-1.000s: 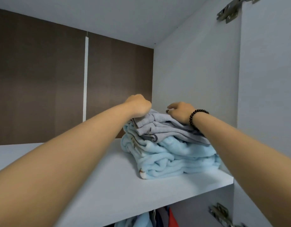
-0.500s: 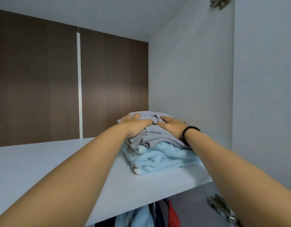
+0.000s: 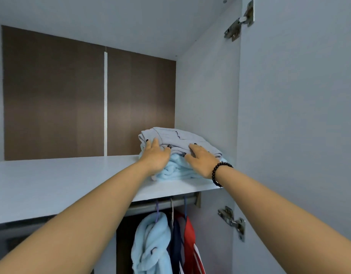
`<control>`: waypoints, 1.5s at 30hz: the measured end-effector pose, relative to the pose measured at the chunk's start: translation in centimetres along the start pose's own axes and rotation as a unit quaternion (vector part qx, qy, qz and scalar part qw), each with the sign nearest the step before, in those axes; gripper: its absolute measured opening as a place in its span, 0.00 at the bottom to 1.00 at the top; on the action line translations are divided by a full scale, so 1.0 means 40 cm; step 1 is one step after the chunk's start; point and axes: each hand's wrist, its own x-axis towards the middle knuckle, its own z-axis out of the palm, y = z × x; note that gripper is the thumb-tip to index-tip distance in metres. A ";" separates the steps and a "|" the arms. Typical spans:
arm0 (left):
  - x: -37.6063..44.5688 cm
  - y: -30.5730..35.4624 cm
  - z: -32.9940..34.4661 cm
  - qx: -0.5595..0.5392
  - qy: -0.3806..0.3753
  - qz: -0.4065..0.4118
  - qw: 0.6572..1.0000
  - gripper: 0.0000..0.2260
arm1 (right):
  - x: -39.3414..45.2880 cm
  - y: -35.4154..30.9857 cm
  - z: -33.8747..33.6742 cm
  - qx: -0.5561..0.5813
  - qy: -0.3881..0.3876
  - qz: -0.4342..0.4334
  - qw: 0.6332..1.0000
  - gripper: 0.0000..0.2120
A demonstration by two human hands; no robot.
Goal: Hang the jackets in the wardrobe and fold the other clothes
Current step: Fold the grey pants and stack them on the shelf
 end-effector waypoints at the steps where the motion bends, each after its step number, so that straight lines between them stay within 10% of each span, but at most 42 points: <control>1: -0.034 0.005 -0.001 0.009 0.006 0.012 1.000 0.29 | -0.029 -0.001 -0.004 0.012 0.006 -0.005 1.000 0.24; 17: -0.582 0.062 -0.037 0.160 -0.083 0.013 0.984 0.34 | -0.537 -0.018 -0.015 0.042 -0.031 -0.032 0.998 0.33; 45: -1.369 0.237 0.177 0.057 -0.280 0.185 0.940 0.33 | -1.598 -0.036 -0.157 0.021 -0.043 0.179 0.983 0.35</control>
